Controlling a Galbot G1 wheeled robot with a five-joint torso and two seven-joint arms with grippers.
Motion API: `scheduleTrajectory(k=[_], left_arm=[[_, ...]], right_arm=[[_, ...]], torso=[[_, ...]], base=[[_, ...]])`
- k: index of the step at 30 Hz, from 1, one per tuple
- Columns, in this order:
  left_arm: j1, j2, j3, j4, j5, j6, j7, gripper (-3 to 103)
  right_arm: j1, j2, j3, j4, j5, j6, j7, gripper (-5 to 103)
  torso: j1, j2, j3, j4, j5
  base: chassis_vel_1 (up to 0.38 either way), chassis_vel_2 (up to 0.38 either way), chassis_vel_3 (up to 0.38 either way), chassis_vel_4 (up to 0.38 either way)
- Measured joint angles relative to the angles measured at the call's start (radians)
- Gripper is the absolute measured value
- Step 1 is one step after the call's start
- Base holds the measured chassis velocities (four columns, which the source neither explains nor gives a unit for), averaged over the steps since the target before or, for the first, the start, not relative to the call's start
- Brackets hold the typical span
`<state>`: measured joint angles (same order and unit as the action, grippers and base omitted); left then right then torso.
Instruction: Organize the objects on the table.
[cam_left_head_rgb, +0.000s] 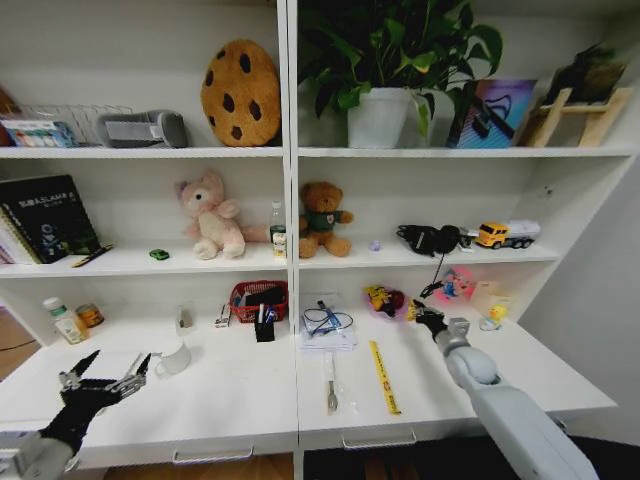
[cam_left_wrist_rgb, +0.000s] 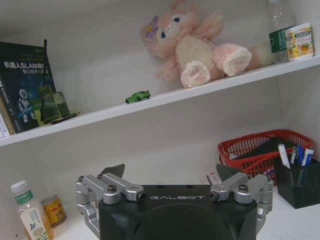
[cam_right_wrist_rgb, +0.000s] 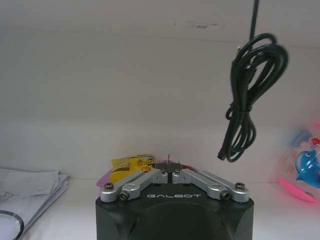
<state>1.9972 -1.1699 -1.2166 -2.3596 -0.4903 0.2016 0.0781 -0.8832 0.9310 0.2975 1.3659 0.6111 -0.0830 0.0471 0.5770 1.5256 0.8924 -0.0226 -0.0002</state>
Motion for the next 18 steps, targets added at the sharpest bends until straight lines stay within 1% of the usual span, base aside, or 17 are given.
scheduleTrajectory(k=[3,5,7,11,12,14,18], left_arm=[[0.000,0.000,0.000,0.000,0.000,0.000,0.000,100],[0.000,0.000,0.000,0.000,0.000,0.000,0.000,100],[0.000,0.000,0.000,0.000,0.000,0.000,0.000,100],[0.000,0.000,0.000,0.000,0.000,0.000,0.000,100],[0.000,0.000,0.000,0.000,0.000,0.000,0.000,100],[0.000,0.000,0.000,0.000,0.000,0.000,0.000,100],[0.000,0.000,0.000,0.000,0.000,0.000,0.000,100]], right_arm=[[0.067,0.022,-0.033,-0.070,-0.018,0.013,-0.006,0],[0.097,0.031,-0.042,-0.104,-0.028,0.022,-0.013,0],[0.161,0.048,-0.056,-0.176,-0.045,0.033,-0.025,0],[0.190,0.058,-0.063,-0.218,-0.051,0.042,-0.034,0],[0.211,0.069,-0.066,-0.252,-0.057,0.049,-0.041,0],[0.250,0.094,-0.066,-0.327,-0.080,0.073,-0.061,0],[0.262,0.106,-0.067,-0.356,-0.092,0.082,-0.071,0]], torso=[[0.000,0.000,0.000,-0.0001,0.0005],[0.000,0.000,0.000,0.0000,-0.0002],[0.000,0.000,0.000,0.0000,0.0001],[0.000,0.000,0.000,0.0001,-0.0003],[0.000,0.000,0.000,-0.0001,0.0003],[0.000,0.000,0.000,0.0001,0.0001],[0.000,0.000,0.000,0.0000,0.0003]], base=[[0.000,0.000,0.000,0.000],[0.000,0.000,0.000,0.000],[0.000,0.000,0.000,0.000],[0.000,0.000,0.000,0.000],[0.000,0.000,0.000,0.000],[0.000,0.000,0.000,0.000],[0.000,0.000,0.000,0.000]])
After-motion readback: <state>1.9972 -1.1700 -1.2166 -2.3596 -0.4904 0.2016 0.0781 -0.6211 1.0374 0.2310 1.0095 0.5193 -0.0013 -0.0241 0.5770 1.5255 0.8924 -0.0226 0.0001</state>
